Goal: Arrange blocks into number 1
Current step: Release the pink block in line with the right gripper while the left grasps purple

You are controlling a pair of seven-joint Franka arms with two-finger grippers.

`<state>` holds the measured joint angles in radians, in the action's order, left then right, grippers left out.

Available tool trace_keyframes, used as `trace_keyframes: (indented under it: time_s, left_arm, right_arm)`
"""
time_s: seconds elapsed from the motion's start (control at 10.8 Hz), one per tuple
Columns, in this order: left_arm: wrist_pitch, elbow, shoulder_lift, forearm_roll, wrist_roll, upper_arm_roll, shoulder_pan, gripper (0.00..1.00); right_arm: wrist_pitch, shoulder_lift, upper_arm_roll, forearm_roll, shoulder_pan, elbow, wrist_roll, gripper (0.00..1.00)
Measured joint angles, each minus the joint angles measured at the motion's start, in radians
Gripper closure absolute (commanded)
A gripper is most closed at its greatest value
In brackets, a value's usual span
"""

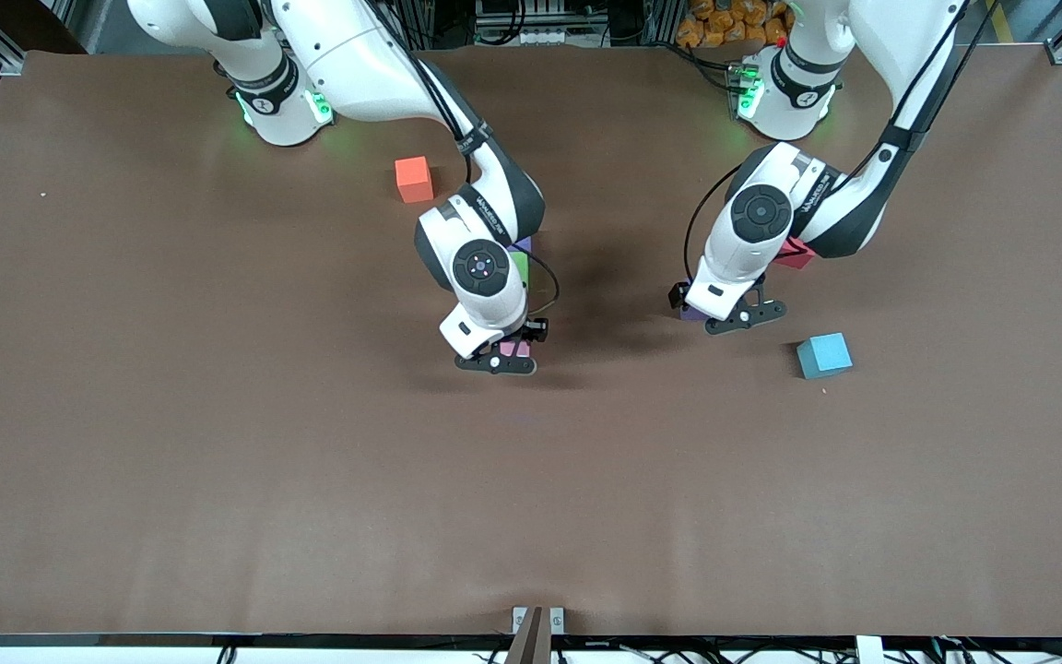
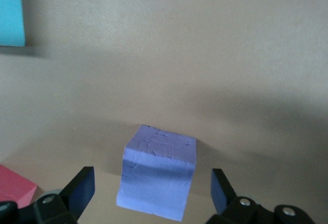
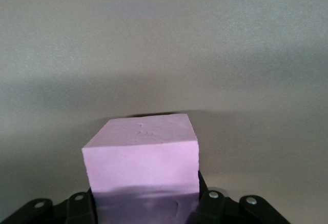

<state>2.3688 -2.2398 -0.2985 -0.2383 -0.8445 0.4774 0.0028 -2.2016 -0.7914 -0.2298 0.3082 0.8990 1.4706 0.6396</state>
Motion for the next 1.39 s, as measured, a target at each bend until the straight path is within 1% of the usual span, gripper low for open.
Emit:
trace_keyframes:
  time_s: [0.28, 0.55, 0.65, 0.74, 0.83, 0.92, 1.02, 1.11, 1.2, 1.39]
  left_arm:
    - [0.037, -0.001, -0.046, 0.0, 0.026, 0.0, 0.002, 0.0]
    - [0.065, -0.001, -0.093, 0.0, 0.03, 0.0, 0.002, 0.0]
    - [0.067, 0.0, -0.102, 0.0, 0.032, 0.0, 0.002, 0.58]
    - [0.068, 0.001, -0.106, 0.0, 0.033, 0.0, 0.003, 0.96]
    - [0.068, 0.003, -0.107, 0.0, 0.034, 0.0, 0.004, 1.0]
    - [0.068, 0.003, -0.108, 0.0, 0.034, 0.0, 0.005, 1.0]
    - [0.068, 0.005, -0.107, 0.0, 0.034, 0.0, 0.005, 1.0]
    - [0.068, 0.006, -0.107, 0.0, 0.034, 0.0, 0.005, 1.0]
    - [0.068, 0.006, -0.107, 0.0, 0.034, 0.0, 0.005, 1.0]
    - [0.068, 0.008, -0.107, 0.0, 0.034, 0.0, 0.005, 1.0]
  right_arm:
    - [0.0, 0.0, -0.001, 0.0, 0.0, 0.006, 0.0, 0.37]
    - [-0.002, 0.0, 0.016, 0.001, -0.001, 0.023, 0.0, 0.37]
    - [-0.003, 0.0, 0.02, 0.001, -0.001, 0.024, 0.0, 0.37]
    - [-0.004, 0.001, 0.022, 0.001, -0.001, 0.026, 0.0, 0.37]
    - [-0.004, 0.001, 0.023, 0.001, -0.001, 0.028, 0.0, 0.37]
    - [-0.005, 0.001, 0.023, 0.001, -0.001, 0.031, 0.0, 0.36]
    - [-0.005, 0.001, 0.024, 0.001, -0.002, 0.034, 0.0, 0.32]
    - [-0.005, 0.001, 0.025, 0.001, -0.002, 0.037, 0.0, 0.1]
    - [-0.007, 0.002, 0.026, 0.001, -0.002, 0.039, 0.0, 0.0]
    - [-0.01, 0.005, 0.026, 0.001, -0.002, 0.04, 0.0, 0.0]
